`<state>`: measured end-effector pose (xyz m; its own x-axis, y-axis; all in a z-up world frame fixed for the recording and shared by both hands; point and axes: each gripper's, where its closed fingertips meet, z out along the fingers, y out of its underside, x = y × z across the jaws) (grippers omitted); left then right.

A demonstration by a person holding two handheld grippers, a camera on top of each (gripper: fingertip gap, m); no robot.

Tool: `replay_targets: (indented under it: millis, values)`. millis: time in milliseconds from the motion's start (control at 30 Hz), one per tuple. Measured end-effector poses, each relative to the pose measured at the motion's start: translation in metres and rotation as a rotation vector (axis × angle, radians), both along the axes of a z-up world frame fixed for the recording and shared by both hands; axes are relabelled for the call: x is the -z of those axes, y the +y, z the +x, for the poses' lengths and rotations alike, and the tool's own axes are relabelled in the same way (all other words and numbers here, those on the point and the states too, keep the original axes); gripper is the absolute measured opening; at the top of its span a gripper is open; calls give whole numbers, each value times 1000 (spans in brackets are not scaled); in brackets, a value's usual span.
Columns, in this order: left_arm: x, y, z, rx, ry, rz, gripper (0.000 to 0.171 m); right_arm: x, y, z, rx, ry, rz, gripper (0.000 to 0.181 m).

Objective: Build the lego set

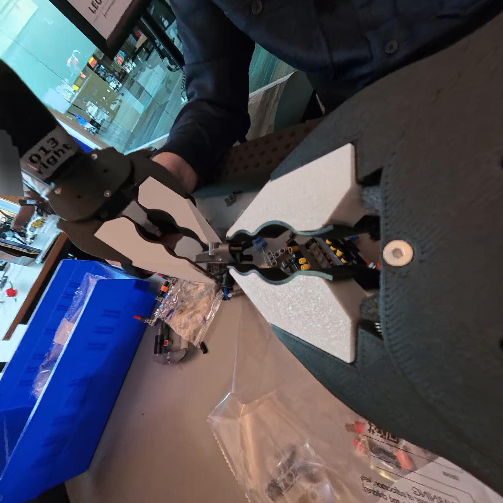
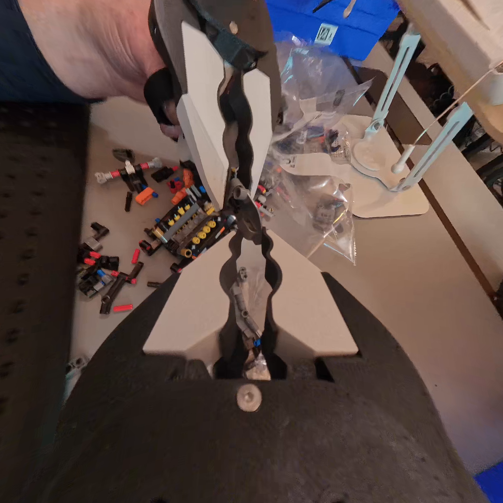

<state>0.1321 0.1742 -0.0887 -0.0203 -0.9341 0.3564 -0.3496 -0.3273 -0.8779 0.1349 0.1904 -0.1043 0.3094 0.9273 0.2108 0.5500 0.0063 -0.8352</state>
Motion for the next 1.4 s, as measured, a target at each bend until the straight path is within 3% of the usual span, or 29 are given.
replay_targets:
  millis: [200,267,433,533,667,800,1133,1267,1400]
  values:
    - [-5,1,0,-12,-14,70,13,-6,-5,0,-29,96,-130,8]
    - [-5,4,-1,-27,-9,101,22,-8,-5,1,-26,143,-191,7]
    - [-6,19,-2,-143,79,447,39,-19,-4,6,-35,283,-349,2]
    - [-13,19,4,-173,75,633,38,-10,-8,4,-49,263,-417,2]
    - [-8,19,5,-172,125,733,25,-7,-12,1,-65,260,-452,2]
    - [-7,17,5,-161,127,749,30,-13,-10,5,-68,304,-472,2]
    - [-14,11,5,-149,101,766,20,-16,-11,3,-82,315,-442,3]
    - [-8,7,9,-129,118,767,20,-28,-9,4,-91,379,-417,16]
    - [-6,7,10,-127,127,764,20,-24,-10,4,-92,350,-411,7]
